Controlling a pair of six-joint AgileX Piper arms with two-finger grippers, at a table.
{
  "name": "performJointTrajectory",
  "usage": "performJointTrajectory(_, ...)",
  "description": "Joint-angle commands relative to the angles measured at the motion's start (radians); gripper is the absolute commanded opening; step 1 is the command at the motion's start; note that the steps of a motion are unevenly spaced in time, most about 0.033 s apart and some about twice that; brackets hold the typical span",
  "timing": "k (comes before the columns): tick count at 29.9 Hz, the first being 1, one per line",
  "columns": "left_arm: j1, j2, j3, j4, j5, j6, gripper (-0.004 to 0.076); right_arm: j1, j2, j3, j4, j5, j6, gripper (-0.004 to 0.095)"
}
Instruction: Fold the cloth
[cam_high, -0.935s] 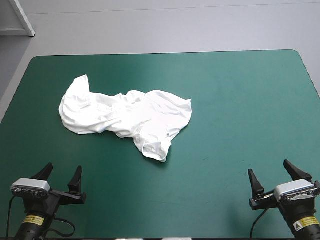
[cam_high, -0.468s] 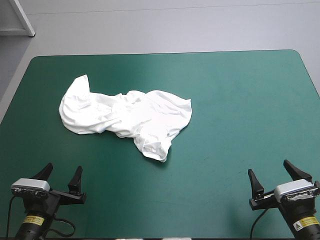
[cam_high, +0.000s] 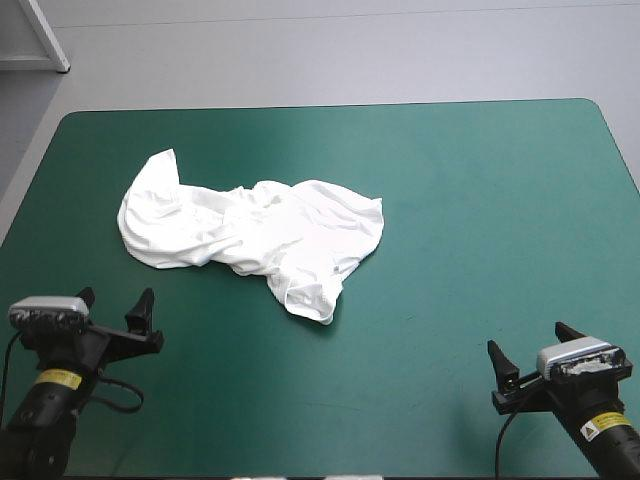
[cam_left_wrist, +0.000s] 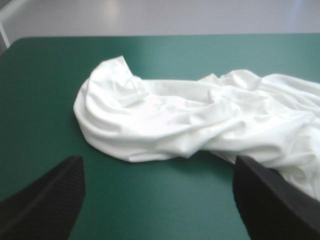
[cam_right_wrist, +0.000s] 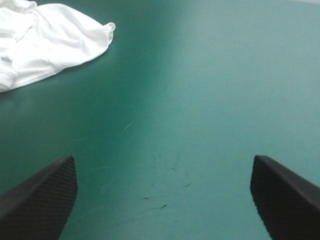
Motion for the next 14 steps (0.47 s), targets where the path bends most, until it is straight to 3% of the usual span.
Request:
performJointTrajectory(1,0.001,0.248,-0.112,0.052,-0.122,-0.051,0.0592,0.003,0.118,-0.125,0.049,-0.048,0.018,0.0887)
performJointTrajectory(7,0.006,0.660,-0.350,0.022,-0.220,-0.157,0.0592,0.003,0.309,-0.347,0.035,0.155,0.080,0.0886)
performJointTrajectory(10,0.032,0.848,-0.506,0.022,-0.180,-0.160,0.0592,0.003,0.378,-0.416,0.030,0.220,0.079,0.0885)
performJointTrajectory(14,0.108,1.052,-0.703,0.022,-0.092,-0.160,0.0592,0.003,0.409,-0.439,0.037,0.219,0.074,0.0885)
